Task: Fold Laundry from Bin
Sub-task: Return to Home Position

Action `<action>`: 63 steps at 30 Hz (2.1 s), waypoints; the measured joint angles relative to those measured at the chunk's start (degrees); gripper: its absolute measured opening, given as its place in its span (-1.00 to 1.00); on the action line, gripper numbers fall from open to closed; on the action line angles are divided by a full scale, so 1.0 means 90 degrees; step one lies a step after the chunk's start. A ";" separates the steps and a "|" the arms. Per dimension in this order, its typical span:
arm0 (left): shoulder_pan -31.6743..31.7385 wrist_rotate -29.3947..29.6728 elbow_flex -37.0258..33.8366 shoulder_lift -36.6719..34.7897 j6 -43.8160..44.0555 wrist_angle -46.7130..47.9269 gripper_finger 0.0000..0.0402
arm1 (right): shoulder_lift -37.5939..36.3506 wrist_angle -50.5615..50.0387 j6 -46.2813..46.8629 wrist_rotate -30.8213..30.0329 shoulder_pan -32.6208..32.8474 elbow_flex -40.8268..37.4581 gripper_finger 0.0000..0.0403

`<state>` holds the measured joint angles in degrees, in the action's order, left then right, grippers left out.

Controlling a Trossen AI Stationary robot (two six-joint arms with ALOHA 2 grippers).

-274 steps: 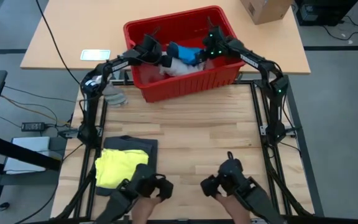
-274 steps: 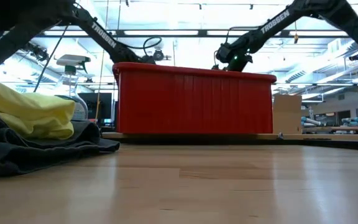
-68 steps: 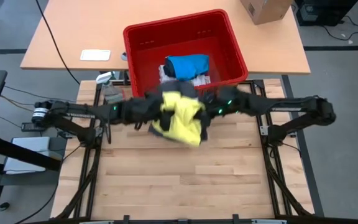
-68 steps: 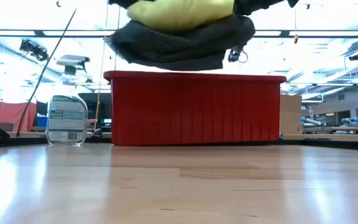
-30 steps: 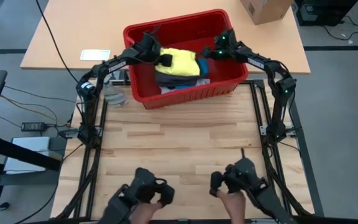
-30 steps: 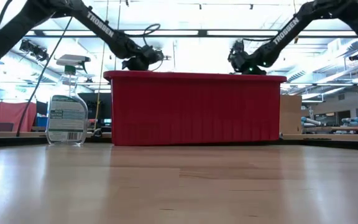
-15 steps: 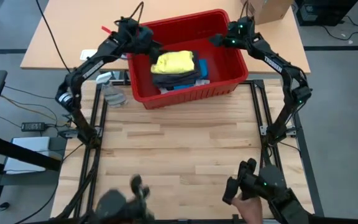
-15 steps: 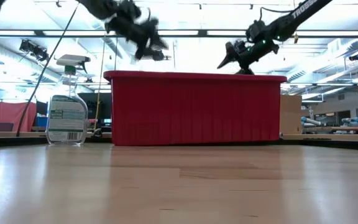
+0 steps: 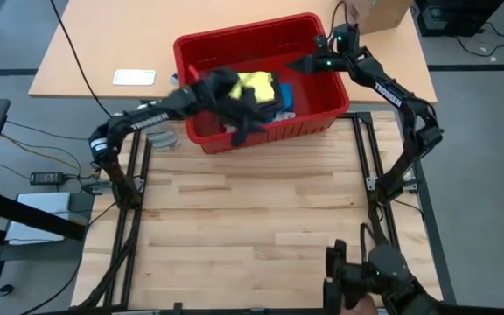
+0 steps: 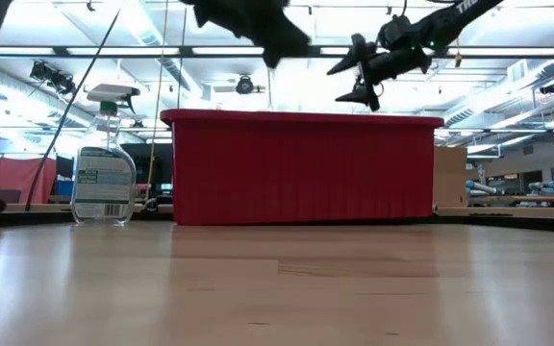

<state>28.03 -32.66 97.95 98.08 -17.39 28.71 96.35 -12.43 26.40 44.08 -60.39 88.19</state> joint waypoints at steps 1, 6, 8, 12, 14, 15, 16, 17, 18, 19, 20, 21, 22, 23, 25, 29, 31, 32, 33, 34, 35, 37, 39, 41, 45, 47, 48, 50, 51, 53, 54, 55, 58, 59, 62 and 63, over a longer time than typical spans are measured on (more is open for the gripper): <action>-0.0179 0.0282 -0.0002 0.0077 0.0002 0.0175 -0.24 | -0.0031 -0.0094 0.0003 0.0180 0.0048 -0.0001 0.72; -0.0828 0.1586 -0.0002 0.0468 0.0590 0.1146 -0.34 | -0.0362 -0.0972 -0.0649 0.0331 0.0366 -0.0003 0.72; -0.1030 0.1828 -0.0002 0.0624 0.1057 0.1290 -0.39 | -0.0527 -0.1469 -0.1010 0.0155 0.0515 -0.0003 0.72; -0.1396 0.2403 -0.0002 0.0901 0.1620 0.1358 -0.46 | -0.0925 -0.2332 -0.1873 -0.0481 0.0838 -0.0008 0.72; -0.1499 0.2849 -0.0002 0.1039 0.1764 0.1449 -0.48 | -0.1133 -0.2622 -0.2094 -0.0923 0.1002 -0.0008 0.72; -0.1503 0.3083 -0.0002 0.1107 0.1878 0.1517 -0.48 | -0.1220 -0.2715 -0.2111 -0.1147 0.1079 -0.0008 0.72; -0.1488 0.3368 0.0002 0.1176 0.1961 0.1586 -0.48 | -0.1292 -0.2763 -0.2120 -0.1358 0.1166 -0.0008 0.72; -0.1466 0.3519 0.0013 0.1222 0.2101 0.1571 -0.49 | -0.1362 -0.2774 -0.2123 -0.1528 0.1252 -0.0008 0.72; -0.1421 0.3640 0.0022 0.1262 0.2123 0.1595 -0.49 | -0.1427 -0.2769 -0.2124 -0.1639 0.1318 -0.0008 0.72; -0.1354 0.3727 0.0031 0.1283 0.2130 0.1593 -0.49 | -0.1489 -0.2763 -0.2124 -0.1711 0.1373 -0.0008 0.72; -0.1278 0.3804 0.0032 0.1321 0.2108 0.1583 -0.49 | -0.1553 -0.2758 -0.2124 -0.1765 0.1430 -0.0008 0.72; -0.1183 0.3898 0.0032 0.1354 0.2096 0.1528 -0.49 | -0.1602 -0.2754 -0.2124 -0.1807 0.1485 -0.0008 0.72; -0.1059 0.3955 0.0029 0.1360 0.2066 0.1474 -0.49 | -0.1652 -0.2760 -0.2122 -0.1860 0.1516 -0.0008 0.72; -0.0913 0.3986 0.0022 0.1367 0.1981 0.1402 -0.49 | -0.1699 -0.2773 -0.2106 -0.1950 0.1547 -0.0008 0.72; -0.0558 0.3861 0.0024 0.1385 0.1847 0.1239 -0.49 | -0.1778 -0.2777 -0.2068 -0.2127 0.1617 -0.0008 0.72; -0.0001 0.3718 0.0005 0.1368 0.1705 0.0895 -0.49 | -0.1882 -0.2771 -0.2066 -0.2525 0.1669 -0.0008 0.72; 0.0283 0.3583 0.0007 0.1359 0.1426 0.0475 -0.49 | -0.1881 -0.2775 -0.2054 -0.2780 0.1671 -0.0008 0.72; 0.0416 0.3575 0.0018 0.1356 0.1274 0.0180 -0.49 | -0.1879 -0.2780 -0.2033 -0.2873 0.1671 -0.0008 0.72; 0.0545 0.3598 0.0019 0.1366 0.1108 -0.0138 -0.49 | -0.1874 -0.2780 -0.1958 -0.2957 0.1667 -0.0008 0.72; 0.0669 0.3603 0.0023 0.1379 0.1024 -0.0404 -0.49 | -0.1874 -0.2778 -0.1888 -0.3003 0.1667 -0.0008 0.72; 0.0770 0.3640 0.0007 0.1402 0.0916 -0.0689 -0.49 | -0.1874 -0.2776 -0.1828 -0.3083 0.1667 -0.0008 0.72; 0.0955 0.3635 0.0001 0.1448 0.0867 -0.1124 -0.49 | -0.1874 -0.2778 -0.1739 -0.3138 0.1667 -0.0008 0.72; 0.1115 0.3487 -0.0012 0.1450 0.0969 -0.1338 -0.49 | -0.1874 -0.2777 -0.1610 -0.3142 0.1671 -0.0008 0.72; 0.1227 0.3347 -0.0024 0.1450 0.1032 -0.1502 -0.49 | -0.1874 -0.2778 -0.1496 -0.3218 0.1675 -0.0008 0.72; 0.1336 0.2995 -0.0024 0.1420 0.1196 -0.1550 -0.49 | -0.1874 -0.2757 -0.1425 -0.3512 0.1709 -0.0086 0.72; 0.1338 0.2824 -0.0025 0.1341 0.1344 -0.1497 -0.49 | -0.1873 -0.2768 -0.1287 -0.3737 0.1714 -0.0257 0.72; 0.1323 0.2744 -0.0029 0.1271 0.1373 -0.1488 -0.49 | -0.1868 -0.2785 -0.1184 -0.3889 0.1716 -0.0347 0.72; 0.1298 0.2669 -0.0034 0.1044 0.1443 -0.1484 -0.49 | -0.1863 -0.2796 -0.1103 -0.4065 0.1765 -0.0481 0.72; 0.1283 0.2655 -0.0034 0.0893 0.1484 -0.1506 -0.49 | -0.1865 -0.2739 -0.1097 -0.4085 0.1812 -0.0517 0.72; 0.1279 0.2540 -0.0034 0.0498 0.1579 -0.1458 -0.49 | -0.1899 -0.2612 -0.1097 -0.4002 0.1949 -0.0528 0.71; 0.1262 0.2506 -0.0029 0.0286 0.1598 -0.1426 -0.49 | -0.1910 -0.2541 -0.1122 -0.3864 0.2044 -0.0528 0.69; 0.1249 0.2474 -0.0024 0.0051 0.1595 -0.1337 -0.49 | -0.1934 -0.2421 -0.1186 -0.3707 0.2148 -0.0528 0.66; 0.1179 0.2428 -0.0022 -0.0665 0.1697 -0.0961 -0.49 | -0.2056 -0.2061 -0.1514 -0.3282 0.2532 -0.0528 0.44; 0.1114 0.2430 -0.0010 -0.0883 0.1769 -0.0829 -0.49 | -0.2110 -0.1928 -0.1672 -0.3154 0.2678 -0.0528 0.32; 0.0845 0.2425 -0.0002 -0.1486 0.1658 -0.0131 -0.49 | -0.2252 -0.1760 -0.2122 -0.3048 0.3140 -0.0528 -0.13; 0.0711 0.2422 -0.0002 -0.1630 0.1625 0.0124 -0.49 | -0.2292 -0.1787 -0.2241 -0.3048 0.3281 -0.0528 -0.30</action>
<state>34.43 -10.86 97.93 83.41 -2.76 29.82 75.72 -28.51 6.23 16.64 -30.86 83.44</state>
